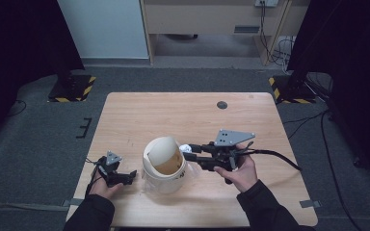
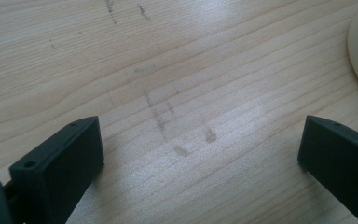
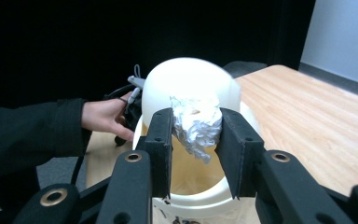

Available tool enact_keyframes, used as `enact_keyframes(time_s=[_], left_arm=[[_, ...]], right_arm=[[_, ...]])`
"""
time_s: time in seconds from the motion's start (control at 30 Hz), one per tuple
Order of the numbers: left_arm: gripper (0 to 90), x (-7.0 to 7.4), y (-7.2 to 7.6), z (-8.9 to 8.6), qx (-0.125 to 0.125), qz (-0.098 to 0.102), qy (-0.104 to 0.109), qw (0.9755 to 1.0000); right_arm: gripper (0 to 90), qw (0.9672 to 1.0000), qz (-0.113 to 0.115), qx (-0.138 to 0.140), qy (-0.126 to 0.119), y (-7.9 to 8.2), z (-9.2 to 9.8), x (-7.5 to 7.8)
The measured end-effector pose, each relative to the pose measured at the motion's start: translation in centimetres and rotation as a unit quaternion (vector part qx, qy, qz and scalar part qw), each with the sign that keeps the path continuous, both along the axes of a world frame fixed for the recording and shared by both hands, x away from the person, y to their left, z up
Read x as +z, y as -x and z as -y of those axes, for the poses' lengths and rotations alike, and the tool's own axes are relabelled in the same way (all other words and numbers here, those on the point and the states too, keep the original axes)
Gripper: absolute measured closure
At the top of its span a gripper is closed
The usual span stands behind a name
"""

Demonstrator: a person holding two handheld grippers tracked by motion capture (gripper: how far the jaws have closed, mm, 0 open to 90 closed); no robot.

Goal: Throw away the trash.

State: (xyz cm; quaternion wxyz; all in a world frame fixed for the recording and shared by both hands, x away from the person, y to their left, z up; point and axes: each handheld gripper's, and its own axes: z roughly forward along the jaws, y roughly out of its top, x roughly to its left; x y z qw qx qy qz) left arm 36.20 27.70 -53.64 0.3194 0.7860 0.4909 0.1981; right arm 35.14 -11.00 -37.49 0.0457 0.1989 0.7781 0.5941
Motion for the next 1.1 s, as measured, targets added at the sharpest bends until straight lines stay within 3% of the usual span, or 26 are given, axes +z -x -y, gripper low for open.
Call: enact_keyframes(time_s=[1.1], left_arm=[[0.0, 0.0, 0.0, 0.0, 0.0, 0.0, 0.0, 1.0]], right_arm=[[66.1, 0.9972, -0.024, 0.024, 0.066, 0.0, -3.2, -4.3]])
